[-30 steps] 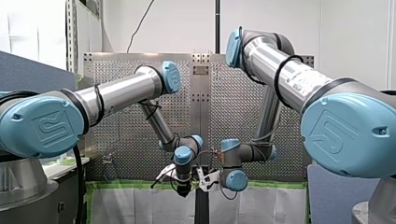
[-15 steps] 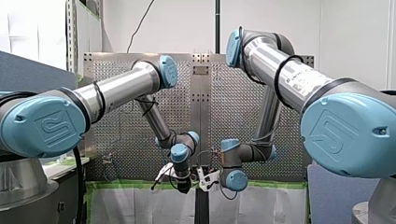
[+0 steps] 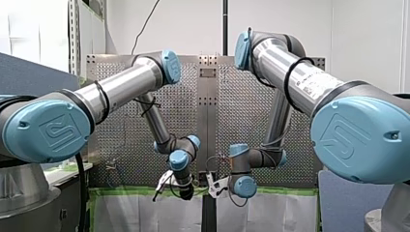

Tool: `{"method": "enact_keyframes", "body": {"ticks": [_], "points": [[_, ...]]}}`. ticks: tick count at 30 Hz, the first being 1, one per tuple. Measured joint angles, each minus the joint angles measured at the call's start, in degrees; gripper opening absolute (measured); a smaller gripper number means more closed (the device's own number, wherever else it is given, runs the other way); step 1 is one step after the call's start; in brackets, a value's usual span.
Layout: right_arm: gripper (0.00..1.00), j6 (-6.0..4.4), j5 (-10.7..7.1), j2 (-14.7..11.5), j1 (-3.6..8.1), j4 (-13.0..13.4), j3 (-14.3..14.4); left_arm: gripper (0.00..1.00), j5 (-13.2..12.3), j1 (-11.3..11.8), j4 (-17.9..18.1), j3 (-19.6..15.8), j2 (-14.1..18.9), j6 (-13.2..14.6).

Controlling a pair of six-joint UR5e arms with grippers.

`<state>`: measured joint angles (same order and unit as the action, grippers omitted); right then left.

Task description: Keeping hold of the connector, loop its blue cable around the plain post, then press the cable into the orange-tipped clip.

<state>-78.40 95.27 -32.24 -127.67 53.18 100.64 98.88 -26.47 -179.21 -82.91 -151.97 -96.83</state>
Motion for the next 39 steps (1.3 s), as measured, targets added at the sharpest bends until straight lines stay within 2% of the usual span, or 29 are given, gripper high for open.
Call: {"method": "enact_keyframes", "body": {"ticks": [6,14,19,22,26,33,36,39], "points": [[0.00,-0.39,2.19,-0.58,0.22,-0.41,0.76,0.00,1.16,-0.24,3.63,-3.65,1.83,-0.06],[0.00,-2.82,2.65,-4.18,0.83,0.43,3.36,0.00,4.75,-0.64,7.91,-7.94,5.85,-0.11],[0.00,-4.70,2.84,-7.00,1.44,0.00,4.60,0.00,5.96,-1.07,10.69,-10.69,8.60,-0.12],[0.00,-5.20,2.93,-8.52,1.96,-0.63,4.76,0.00,6.38,-1.25,12.44,-12.44,10.20,-0.17],[0.00,-5.41,2.96,-9.66,2.78,-1.07,4.81,0.00,6.53,-1.38,14.49,-13.87,11.08,-0.22],[0.00,-5.42,2.77,-9.84,4.50,-1.24,4.82,0.00,6.59,-1.48,18.01,-14.23,11.64,-0.97],[0.00,-5.02,2.69,-9.83,5.22,-1.47,4.83,0.00,6.57,-1.49,19.51,-14.06,11.64,-1.29],[0.00,-4.17,2.67,-9.78,5.75,-1.74,5.02,0.00,6.60,-1.50,21.02,-13.73,11.65,-1.37]]}}
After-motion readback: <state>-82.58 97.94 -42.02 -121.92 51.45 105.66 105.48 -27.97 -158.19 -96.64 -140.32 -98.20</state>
